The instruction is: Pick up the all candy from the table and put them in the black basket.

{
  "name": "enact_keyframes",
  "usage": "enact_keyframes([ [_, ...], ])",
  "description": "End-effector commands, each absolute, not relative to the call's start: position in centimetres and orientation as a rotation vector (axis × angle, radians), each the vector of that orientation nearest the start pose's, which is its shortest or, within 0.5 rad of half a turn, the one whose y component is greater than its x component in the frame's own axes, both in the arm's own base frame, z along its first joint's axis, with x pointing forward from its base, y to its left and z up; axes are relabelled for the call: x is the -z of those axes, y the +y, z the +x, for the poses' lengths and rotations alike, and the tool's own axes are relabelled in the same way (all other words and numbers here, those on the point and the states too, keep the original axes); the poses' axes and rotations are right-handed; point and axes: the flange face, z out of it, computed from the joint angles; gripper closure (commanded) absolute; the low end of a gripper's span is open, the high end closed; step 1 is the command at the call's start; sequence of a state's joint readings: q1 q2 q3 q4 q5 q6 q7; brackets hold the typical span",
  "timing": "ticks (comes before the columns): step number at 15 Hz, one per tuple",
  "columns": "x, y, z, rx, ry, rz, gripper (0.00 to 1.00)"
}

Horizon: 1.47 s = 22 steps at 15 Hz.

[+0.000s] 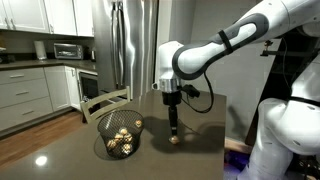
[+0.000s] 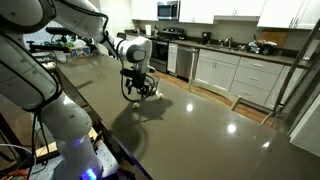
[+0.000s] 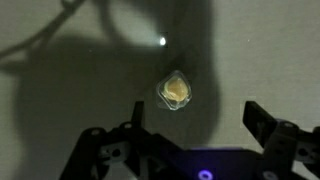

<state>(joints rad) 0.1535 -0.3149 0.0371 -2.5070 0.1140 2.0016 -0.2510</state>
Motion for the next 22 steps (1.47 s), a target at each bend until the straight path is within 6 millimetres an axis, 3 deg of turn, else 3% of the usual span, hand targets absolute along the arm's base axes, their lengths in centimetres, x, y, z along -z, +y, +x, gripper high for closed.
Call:
enact_keyframes([
  [1,-37.1,8.6,39.1,-0.235,-0.591,-2.975,0.00],
  [8,-34.4,8.5,38.5,-0.133,-0.594,-2.984,0.00],
  [15,-33.4,8.6,38.1,-0.081,-0.597,-2.997,0.00],
  [16,-33.3,8.7,38.1,-0.078,-0.598,-2.998,0.23],
  [22,-33.3,9.1,38.0,-0.063,-0.612,-3.001,0.59],
])
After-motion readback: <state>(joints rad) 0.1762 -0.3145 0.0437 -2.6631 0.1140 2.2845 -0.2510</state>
